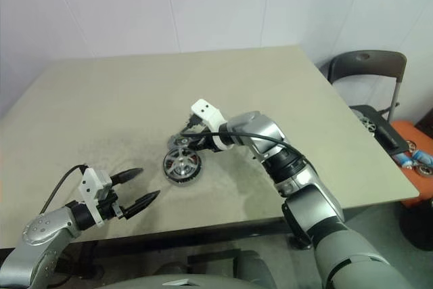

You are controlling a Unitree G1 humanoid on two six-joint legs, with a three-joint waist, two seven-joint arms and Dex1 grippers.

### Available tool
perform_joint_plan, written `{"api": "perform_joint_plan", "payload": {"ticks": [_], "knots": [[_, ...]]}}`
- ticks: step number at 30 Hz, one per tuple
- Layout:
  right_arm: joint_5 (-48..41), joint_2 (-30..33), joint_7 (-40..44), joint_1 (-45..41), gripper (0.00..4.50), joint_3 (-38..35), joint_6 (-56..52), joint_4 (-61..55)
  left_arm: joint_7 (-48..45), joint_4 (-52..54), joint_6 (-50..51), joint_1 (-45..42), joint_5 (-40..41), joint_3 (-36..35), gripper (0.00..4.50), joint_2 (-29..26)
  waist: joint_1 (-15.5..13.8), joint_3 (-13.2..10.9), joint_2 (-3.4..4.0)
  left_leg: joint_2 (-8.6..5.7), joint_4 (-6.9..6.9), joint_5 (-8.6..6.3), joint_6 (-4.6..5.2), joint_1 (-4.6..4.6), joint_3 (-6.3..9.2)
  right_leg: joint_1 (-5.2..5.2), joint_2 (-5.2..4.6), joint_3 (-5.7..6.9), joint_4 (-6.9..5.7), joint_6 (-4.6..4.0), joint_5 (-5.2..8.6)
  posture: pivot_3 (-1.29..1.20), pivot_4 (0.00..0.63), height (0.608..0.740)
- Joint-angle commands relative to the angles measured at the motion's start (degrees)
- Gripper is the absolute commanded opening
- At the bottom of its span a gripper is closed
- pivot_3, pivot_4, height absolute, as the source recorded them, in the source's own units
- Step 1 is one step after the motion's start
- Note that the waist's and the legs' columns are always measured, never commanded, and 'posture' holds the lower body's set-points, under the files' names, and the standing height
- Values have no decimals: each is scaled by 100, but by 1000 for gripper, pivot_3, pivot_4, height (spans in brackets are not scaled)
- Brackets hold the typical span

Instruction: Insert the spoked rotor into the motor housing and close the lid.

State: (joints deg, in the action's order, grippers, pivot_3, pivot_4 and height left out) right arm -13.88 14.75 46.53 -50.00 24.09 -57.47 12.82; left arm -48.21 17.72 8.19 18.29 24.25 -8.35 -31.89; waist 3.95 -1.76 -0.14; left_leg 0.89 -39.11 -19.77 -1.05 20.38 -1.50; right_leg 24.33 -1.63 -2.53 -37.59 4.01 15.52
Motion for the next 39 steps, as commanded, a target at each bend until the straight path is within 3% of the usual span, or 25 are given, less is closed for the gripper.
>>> {"api": "perform_joint_plan", "payload": {"ticks": [1, 6, 8, 14, 22, 26, 36, 39], "knots": [[10, -14, 55, -100, 2365, -44, 83, -132, 29, 190, -43, -53, 4, 8, 4500, 2, 0, 0, 0, 0, 0, 0, 0, 0, 0, 0, 0, 0, 0, 0, 0, 0, 0, 740], [-50, -16, 96, -133, 4033, -143, 43, -197, 44, 191, -59, -47, -1, 28, 4500, 11, 0, 0, 0, 0, 0, 0, 0, 0, 0, 0, 0, 0, 0, 0, 0, 0, 0, 740], [-152, -8, 147, -176, 4491, -264, -26, -280, 51, 198, -62, -34, 1, 31, 4500, 11, -1, 0, 0, 0, 0, 0, 0, 0, 0, 0, 0, 0, 0, 0, 0, 0, 0, 740], [-486, 31, 325, -255, 4491, -698, -20, -464, 51, 171, -71, -50, 3, 21, 4500, -2, -2, 0, 0, 0, 0, 0, 0, 0, 0, 0, 0, 0, 0, 0, 0, 0, 0, 740], [-461, 167, 563, -28, 4491, -590, 506, -622, 28, 113, -85, -103, -6, 26, 4500, -8, -2, 1, -1, 0, 0, 0, 0, 0, 0, 0, 1, 0, 0, 0, 0, 0, 0, 740], [-426, 188, 684, 83, 3599, -423, 682, -710, 31, 106, -88, -111, -17, 25, 4500, -7, -1, 1, -1, 0, 0, 0, 0, 0, 0, 0, 1, 0, 0, 0, 0, 0, 0, 740], [-328, 145, 889, 228, 74, -154, 1169, -653, 46, 134, -93, -69, -14, 9, 4500, -4, -4, 1, -1, 0, -1, 0, 0, -1, 0, 0, 1, 0, -1, 0, 0, 0, 0, 740], [-251, 78, 914, 267, 29, -77, 1327, -527, 39, 138, -98, -52, -12, -1, 4500, -11, -1, 1, -1, 0, -1, 0, 0, -1, 0, 0, 1, 0, -2, 0, 0, 0, 0, 740]]}}
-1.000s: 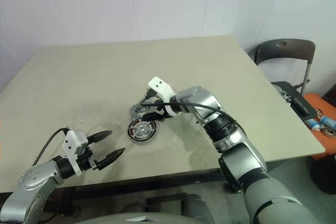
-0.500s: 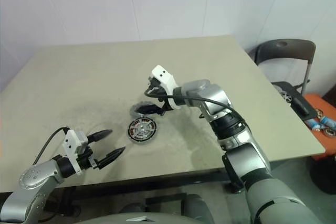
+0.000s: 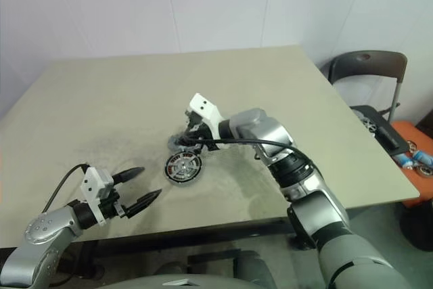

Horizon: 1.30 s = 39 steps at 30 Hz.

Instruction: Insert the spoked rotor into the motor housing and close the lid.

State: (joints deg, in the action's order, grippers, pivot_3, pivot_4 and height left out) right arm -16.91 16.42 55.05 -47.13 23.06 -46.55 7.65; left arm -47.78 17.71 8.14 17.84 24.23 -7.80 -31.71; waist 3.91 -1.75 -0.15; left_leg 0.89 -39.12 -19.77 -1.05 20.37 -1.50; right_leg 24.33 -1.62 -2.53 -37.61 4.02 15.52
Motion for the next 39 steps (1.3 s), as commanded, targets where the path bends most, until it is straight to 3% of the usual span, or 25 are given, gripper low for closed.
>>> {"api": "perform_joint_plan", "payload": {"ticks": [1, 23, 31, 39], "knots": [[68, -118, 68, -14, 29, 41, 271, 42, -7, 140, -96, -4, -10, -60, 4500, -32, 4, 0, 0, 0, 0, 0, 0, 0, 0, 0, 0, 0, 0, 0, 0, 0, 0, 740], [870, -464, 234, 360, 29, 577, 705, 1499, -46, 154, -110, 23, -29, -55, 4500, -67, 3, 8, -3, -2, -4, 0, -1, -8, -1, -4, -1, -1, -10, 0, 0, 0, 0, 740], [770, -528, 242, 287, 29, 301, 576, 1281, -26, 148, -92, -7, -32, -38, 4500, -57, 4, 14, -7, -2, -7, 1, -2, -23, -1, -13, 0, -1, -23, -1, 1, 0, 0, 740], [758, -82, 458, 125, 29, 154, 758, 566, -4, 133, -93, -57, -48, -2, 4500, -37, -7, 13, -8, -4, -8, 1, -2, -8, 0, -1, -3, -1, -21, -1, 1, 0, 0, 740]]}}
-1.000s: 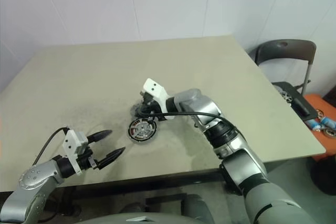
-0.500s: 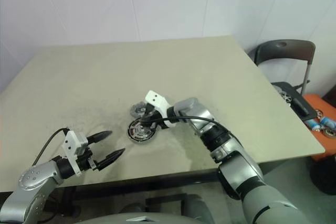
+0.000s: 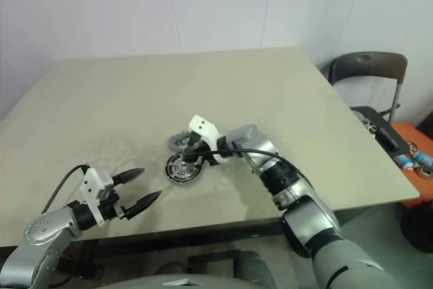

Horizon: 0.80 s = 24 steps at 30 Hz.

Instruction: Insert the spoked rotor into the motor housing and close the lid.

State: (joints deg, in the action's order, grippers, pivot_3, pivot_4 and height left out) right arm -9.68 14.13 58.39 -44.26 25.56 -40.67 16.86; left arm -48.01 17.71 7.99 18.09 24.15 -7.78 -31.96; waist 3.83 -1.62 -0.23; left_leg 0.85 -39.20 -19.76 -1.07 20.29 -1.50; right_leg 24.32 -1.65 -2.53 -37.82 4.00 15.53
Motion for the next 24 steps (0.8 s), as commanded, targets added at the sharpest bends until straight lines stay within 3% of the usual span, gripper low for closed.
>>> {"api": "perform_joint_plan", "payload": {"ticks": [1, 17, 20, 24], "knots": [[76, 239, 185, -179, 29, -46, 239, -412, 20, 126, -80, -93, -41, 1, 4500, -12, 2, 0, 0, 0, 0, 0, 0, 0, 0, 0, 0, 0, 0, 0, 0, 0, 0, 740], [493, 706, 983, -587, 29, 244, 936, -361, 37, 110, -110, -99, -58, -17, 4500, 9, -1, -1, 0, 1, -1, 0, 0, -2, -1, 0, 4, 0, -1, 0, 0, 0, 0, 740], [765, 961, 1371, -621, 565, 535, 1521, -406, 30, 107, -108, -96, -55, -34, 4500, 0, -6, -1, 0, 1, -1, 0, 0, -2, -1, 0, 3, 0, -1, 0, 0, 0, 0, 740], [998, 1140, 1806, -666, 1874, 780, 2127, -428, 16, 101, -115, -101, -55, -47, 4500, -15, -3, -1, -1, 0, -2, 0, 0, -2, -1, -1, 3, 0, 0, 0, 0, 0, 0, 740]]}}
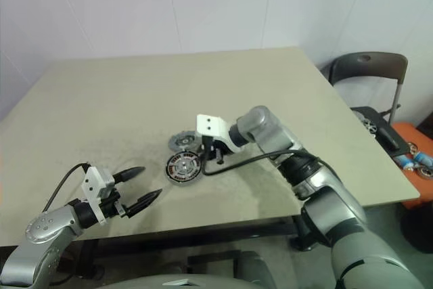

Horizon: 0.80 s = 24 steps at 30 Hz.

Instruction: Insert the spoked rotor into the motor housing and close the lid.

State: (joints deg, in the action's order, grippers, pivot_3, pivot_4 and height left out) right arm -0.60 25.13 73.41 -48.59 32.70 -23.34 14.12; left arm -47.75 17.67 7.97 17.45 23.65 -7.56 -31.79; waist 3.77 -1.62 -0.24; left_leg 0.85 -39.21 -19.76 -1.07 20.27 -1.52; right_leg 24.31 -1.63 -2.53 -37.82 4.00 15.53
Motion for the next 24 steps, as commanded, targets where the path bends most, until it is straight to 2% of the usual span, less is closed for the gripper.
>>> {"api": "perform_joint_plan", "payload": {"ticks": [1, 5, 8, 16, 24], "knots": [[143, 68, 409, -247, 2205, 123, 512, -169, -13, 106, -114, -36, -4, -72, 4500, -33, 13, 0, 0, 1, 0, 0, 0, -1, 0, 0, 2, 0, 0, 0, 0, 0, 0, 740], [566, 176, 632, -335, 3621, 385, 1214, -110, -8, 124, -110, -22, -4, -70, 4500, -28, 11, -1, 0, 2, 0, 0, 0, -3, 0, 0, 4, 0, -3, 0, 0, 0, 0, 740], [858, 219, 701, -419, 4486, 508, 1834, 11, 2, 134, -111, -11, -5, -74, 4500, -23, 3, 0, 0, 2, -1, 0, 0, -3, 0, -1, 3, 0, -3, 0, 0, 0, 0, 740], [1596, 39, 519, -682, 4486, 737, 3403, 646, 18, 110, -133, -62, -41, -53, 4500, 2, 0, 0, -1, 1, -1, 0, -1, -5, 0, -1, 1, -1, -4, -1, 0, 0, 0, 740], [2128, -276, 249, -770, 4486, 816, 4143, 1187, 38, 98, -150, -79, -68, -33, 4500, 42, 9, 0, -1, 1, -1, 1, -2, -6, -1, -1, -2, -1, -7, -1, 0, 0, 0, 740]]}}
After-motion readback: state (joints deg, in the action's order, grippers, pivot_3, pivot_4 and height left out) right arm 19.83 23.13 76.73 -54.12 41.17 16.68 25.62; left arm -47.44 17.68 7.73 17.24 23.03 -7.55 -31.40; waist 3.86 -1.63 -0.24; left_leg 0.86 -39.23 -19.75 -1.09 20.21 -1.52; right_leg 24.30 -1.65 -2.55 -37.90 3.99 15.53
